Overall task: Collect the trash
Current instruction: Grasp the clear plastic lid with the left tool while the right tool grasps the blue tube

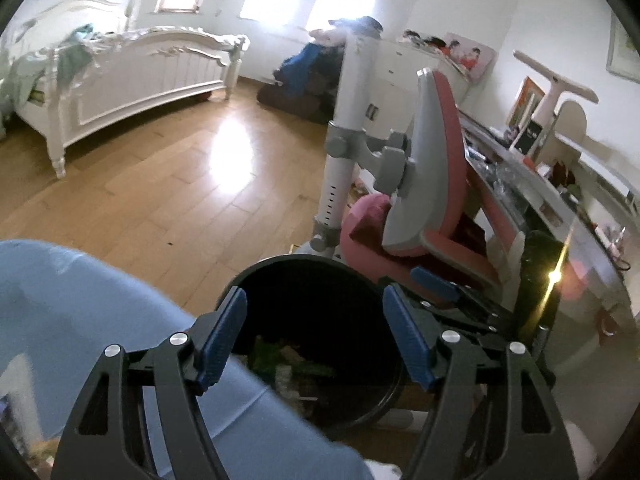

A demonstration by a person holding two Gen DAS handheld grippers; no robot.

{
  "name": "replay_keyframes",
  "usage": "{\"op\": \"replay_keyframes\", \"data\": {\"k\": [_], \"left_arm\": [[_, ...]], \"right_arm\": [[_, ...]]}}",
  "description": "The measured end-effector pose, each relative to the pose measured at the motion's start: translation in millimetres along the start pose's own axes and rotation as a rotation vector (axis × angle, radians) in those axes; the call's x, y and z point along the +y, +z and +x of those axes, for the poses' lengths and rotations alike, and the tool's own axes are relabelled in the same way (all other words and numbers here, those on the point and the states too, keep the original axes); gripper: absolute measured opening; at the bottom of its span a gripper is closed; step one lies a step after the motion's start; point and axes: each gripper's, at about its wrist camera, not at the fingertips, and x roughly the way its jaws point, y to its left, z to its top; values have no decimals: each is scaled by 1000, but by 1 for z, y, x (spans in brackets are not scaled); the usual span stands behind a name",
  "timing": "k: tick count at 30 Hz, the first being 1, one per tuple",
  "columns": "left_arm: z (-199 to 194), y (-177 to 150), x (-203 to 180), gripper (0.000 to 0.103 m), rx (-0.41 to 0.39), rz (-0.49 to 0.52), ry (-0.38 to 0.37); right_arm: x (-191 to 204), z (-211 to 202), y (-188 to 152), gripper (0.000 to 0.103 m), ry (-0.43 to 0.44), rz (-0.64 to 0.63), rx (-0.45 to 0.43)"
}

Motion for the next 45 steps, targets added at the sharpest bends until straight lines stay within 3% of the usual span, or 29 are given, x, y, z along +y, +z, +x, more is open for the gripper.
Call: {"op": "replay_keyframes", "data": {"k": [7,10,13,19,21,25,27,31,33,34,40,44,45], "left_arm": [[-75,-25,63,71,-78,-120,129],[-109,-47,102,71,-87,-180,210],[-133,-68,130,71,-77,-219,244],[-152,-101,157,71,-17,-231,274],[-153,-108,158,71,5,-225,271],[-151,-117,159,73,42,-207,251],[-150,-119,161,78,52,-212,252],[-151,-120,164,78,58,-216,247],[-152,-120,165,78,58,-211,243],[-151,-120,164,78,61,-205,243],[-137,-114,152,78,77,-152,253],[-127,-117,139,76,96,-70,330],[-124,-118,135,62,106,-49,370]], "right_arm": [[77,0,2,69,137,-133,64],[133,1,1,68,233,-232,116],[185,4,0,61,319,-320,166],[307,20,-19,52,421,-574,259],[337,28,-22,47,452,-617,284],[382,58,-23,47,475,-655,368],[395,72,-27,41,458,-686,409],[410,100,-37,32,411,-722,495],[411,102,-36,12,406,-710,495],[408,101,-34,10,404,-694,487],[360,74,1,8,468,-476,384],[324,39,18,8,505,-356,300],[314,32,20,8,510,-338,287]]}}
